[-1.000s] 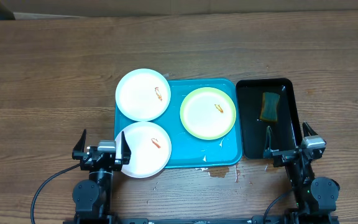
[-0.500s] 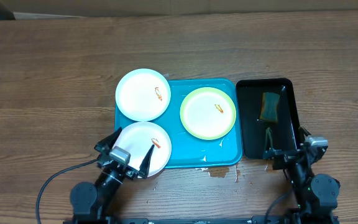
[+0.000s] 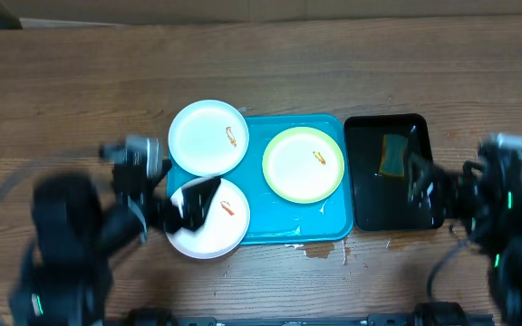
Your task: Clean dirty plates on tray and stack at the side
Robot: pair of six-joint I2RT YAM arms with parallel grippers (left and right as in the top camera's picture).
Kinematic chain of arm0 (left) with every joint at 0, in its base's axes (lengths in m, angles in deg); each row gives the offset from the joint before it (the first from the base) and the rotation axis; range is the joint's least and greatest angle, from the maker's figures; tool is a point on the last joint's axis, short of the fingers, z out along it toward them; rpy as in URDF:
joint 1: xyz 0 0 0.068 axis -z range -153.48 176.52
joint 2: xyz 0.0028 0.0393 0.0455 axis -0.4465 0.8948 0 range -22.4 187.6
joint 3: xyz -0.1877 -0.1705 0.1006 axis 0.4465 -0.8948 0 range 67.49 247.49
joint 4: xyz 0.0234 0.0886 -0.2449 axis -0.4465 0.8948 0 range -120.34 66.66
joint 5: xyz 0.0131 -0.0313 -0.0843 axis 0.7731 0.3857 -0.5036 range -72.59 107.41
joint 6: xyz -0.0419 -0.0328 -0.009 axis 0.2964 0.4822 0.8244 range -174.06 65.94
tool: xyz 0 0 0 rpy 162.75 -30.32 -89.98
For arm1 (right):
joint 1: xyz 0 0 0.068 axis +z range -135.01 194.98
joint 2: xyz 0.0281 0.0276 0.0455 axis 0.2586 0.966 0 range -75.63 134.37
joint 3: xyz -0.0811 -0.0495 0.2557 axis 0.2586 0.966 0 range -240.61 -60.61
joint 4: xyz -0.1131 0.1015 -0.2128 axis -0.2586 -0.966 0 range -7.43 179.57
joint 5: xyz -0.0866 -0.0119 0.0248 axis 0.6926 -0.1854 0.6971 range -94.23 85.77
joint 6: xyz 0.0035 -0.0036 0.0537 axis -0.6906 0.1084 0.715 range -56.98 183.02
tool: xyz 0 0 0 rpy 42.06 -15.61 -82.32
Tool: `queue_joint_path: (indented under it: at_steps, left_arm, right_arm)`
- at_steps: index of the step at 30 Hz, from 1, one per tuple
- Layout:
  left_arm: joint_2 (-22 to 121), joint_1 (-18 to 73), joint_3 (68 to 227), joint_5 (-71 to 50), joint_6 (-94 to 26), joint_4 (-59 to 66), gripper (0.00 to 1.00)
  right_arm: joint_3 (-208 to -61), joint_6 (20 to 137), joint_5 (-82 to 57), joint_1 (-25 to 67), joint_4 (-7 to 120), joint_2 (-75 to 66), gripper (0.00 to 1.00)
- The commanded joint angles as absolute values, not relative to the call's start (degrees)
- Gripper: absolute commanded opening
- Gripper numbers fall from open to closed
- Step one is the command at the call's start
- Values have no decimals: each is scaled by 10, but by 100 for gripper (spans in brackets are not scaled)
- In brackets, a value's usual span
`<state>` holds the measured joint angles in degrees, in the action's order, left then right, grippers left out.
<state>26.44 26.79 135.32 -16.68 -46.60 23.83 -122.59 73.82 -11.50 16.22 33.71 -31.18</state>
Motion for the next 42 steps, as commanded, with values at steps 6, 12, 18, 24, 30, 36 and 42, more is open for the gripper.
queue_joint_path:
  at_steps: [6, 12, 18, 24, 30, 36, 42]
  left_arm:
    - [572, 266, 1595, -184, -456, 404, 100]
    - [690, 293, 1579, -170, -450, 430, 60]
    - [782, 372, 1566, -40, -443, 427, 42]
    - [854, 445, 1566, 13, -422, 392, 46]
    - [916, 492, 1566, 30, -416, 337, 47]
    - [955, 512, 1566, 32, -416, 306, 48]
    - [986, 514, 1565, 38, -400, 304, 47]
  right_arm:
    - [-1438, 722, -140, 165, 135, -5, 100]
    - [-1438, 722, -154, 165, 87, 121, 100]
    - [-1438, 723, -149, 165, 102, 192, 100]
    - [-1438, 767, -102, 165, 119, 228, 100]
    - [-1433, 768, -101, 165, 151, 236, 100]
    - [-1412, 768, -86, 165, 187, 236, 100]
    - [-1371, 785, -79, 165, 254, 236, 100]
